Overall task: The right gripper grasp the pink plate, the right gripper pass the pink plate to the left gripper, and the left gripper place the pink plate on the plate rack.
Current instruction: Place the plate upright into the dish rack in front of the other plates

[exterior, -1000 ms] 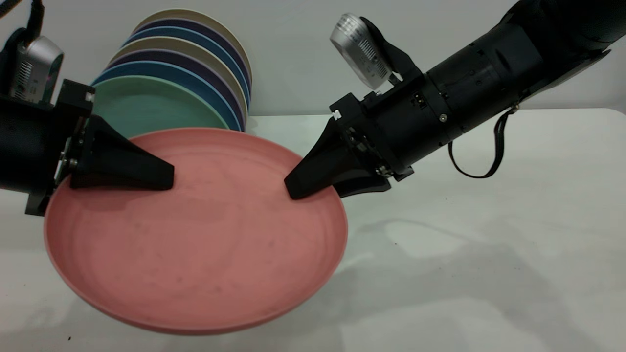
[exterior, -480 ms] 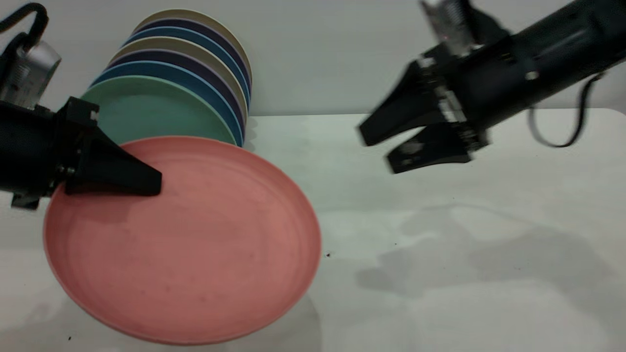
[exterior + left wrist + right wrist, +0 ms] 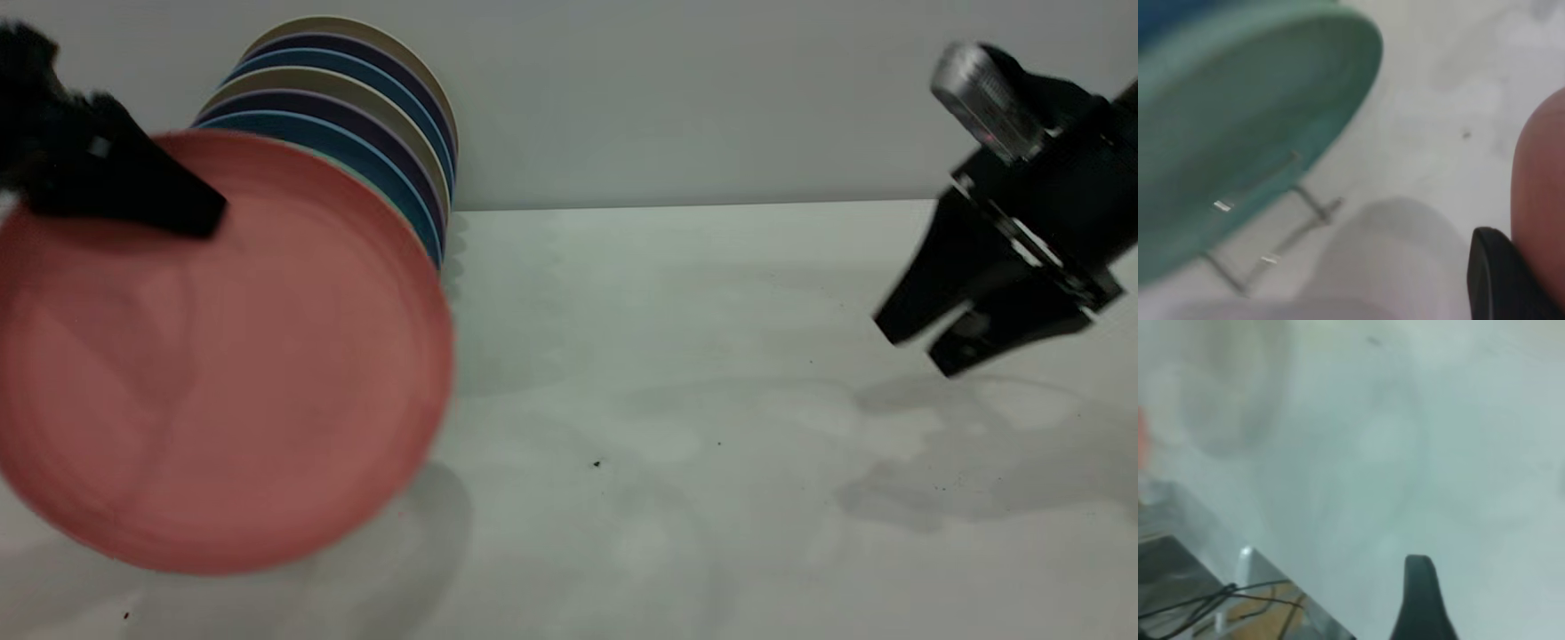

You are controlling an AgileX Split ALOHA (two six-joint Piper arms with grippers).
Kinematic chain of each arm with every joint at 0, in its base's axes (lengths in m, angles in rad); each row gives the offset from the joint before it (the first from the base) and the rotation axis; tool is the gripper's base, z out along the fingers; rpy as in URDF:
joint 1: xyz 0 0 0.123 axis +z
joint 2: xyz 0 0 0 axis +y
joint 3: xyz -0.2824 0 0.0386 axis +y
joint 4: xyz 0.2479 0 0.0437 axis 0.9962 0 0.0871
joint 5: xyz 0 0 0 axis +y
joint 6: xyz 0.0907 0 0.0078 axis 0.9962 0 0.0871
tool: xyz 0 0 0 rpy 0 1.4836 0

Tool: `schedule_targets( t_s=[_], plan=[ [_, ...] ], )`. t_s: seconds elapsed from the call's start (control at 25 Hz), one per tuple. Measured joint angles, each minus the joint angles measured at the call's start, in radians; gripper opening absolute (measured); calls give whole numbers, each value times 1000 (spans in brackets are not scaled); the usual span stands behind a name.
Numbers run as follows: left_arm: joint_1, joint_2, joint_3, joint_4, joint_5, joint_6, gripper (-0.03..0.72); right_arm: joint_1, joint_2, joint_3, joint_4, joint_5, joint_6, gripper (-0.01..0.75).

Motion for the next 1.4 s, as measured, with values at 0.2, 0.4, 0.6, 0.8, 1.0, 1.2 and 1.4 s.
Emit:
schedule_targets(
  t_s=[0.2,0.4,0.6,0.8,1.0,1.2,1.4],
  plan=[
    [0,-15,-108,133,47,229,90,-2,0,0,-33,-12,33,564],
    [-1,-16,-168,156,149,560,90,-2,0,0,-33,-13,34,564],
    [-1,-16,-223,163,108,626,90,-2,0,0,-33,-13,34,564],
    [-1,-11,-302,165,90,626,90,-2,0,0,-33,-13,34,564],
    [-1,26,-370,167,122,626,90,-2,0,0,-33,-13,34,564],
    [-1,78,-418,254,152,626,90,-2,0,0,-33,-13,34,564],
    [-1,110,-435,296,194,626,90,-2,0,0,-33,-13,34,564]
  ],
)
